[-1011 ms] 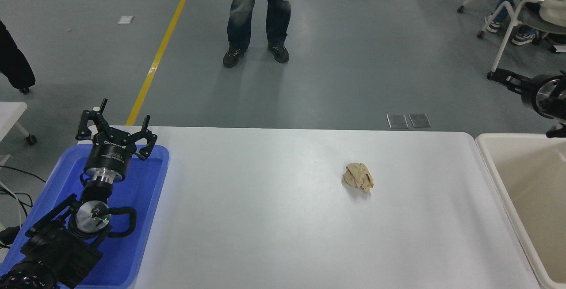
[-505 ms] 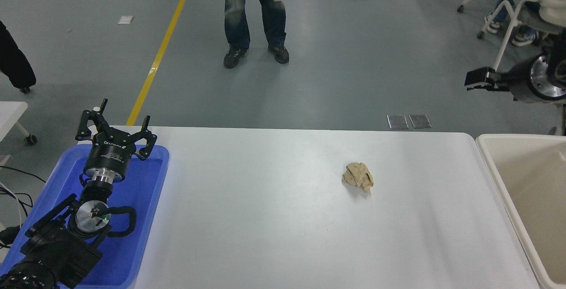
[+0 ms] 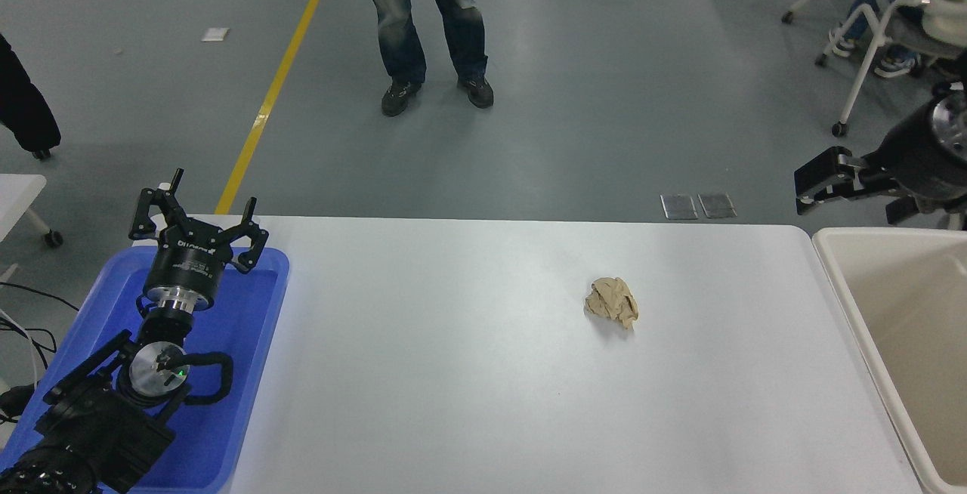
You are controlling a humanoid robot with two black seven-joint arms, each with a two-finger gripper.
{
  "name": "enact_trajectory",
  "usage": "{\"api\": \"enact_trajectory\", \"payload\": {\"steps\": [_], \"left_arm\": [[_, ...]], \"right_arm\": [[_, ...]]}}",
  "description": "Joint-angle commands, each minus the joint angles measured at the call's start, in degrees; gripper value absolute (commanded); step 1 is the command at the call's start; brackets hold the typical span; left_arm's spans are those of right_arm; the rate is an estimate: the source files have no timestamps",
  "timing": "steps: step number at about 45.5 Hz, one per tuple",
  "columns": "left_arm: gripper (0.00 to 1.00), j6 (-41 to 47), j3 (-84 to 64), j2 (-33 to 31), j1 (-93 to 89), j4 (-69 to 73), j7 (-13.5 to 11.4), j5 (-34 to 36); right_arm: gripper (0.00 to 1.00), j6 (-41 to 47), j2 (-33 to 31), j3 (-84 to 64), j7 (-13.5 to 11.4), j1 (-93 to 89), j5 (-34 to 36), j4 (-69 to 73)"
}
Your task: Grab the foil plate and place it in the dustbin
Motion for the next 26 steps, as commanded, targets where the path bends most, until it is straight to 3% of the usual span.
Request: {"api": "enact_trajectory", "payload": {"steps": [1, 26], "left_arm": [[1.0, -0.02, 0.0, 0.0, 0.0, 0.0, 0.0, 0.02], [1.0, -0.02, 0.0, 0.0, 0.0, 0.0, 0.0, -0.07]], "right_arm": [[1.0, 3.36, 0.05, -0.62, -0.02, 4.51, -0.11, 1.03], [1.0, 3.36, -0.04, -0.53, -0.11, 4.77, -0.11, 1.03]]}}
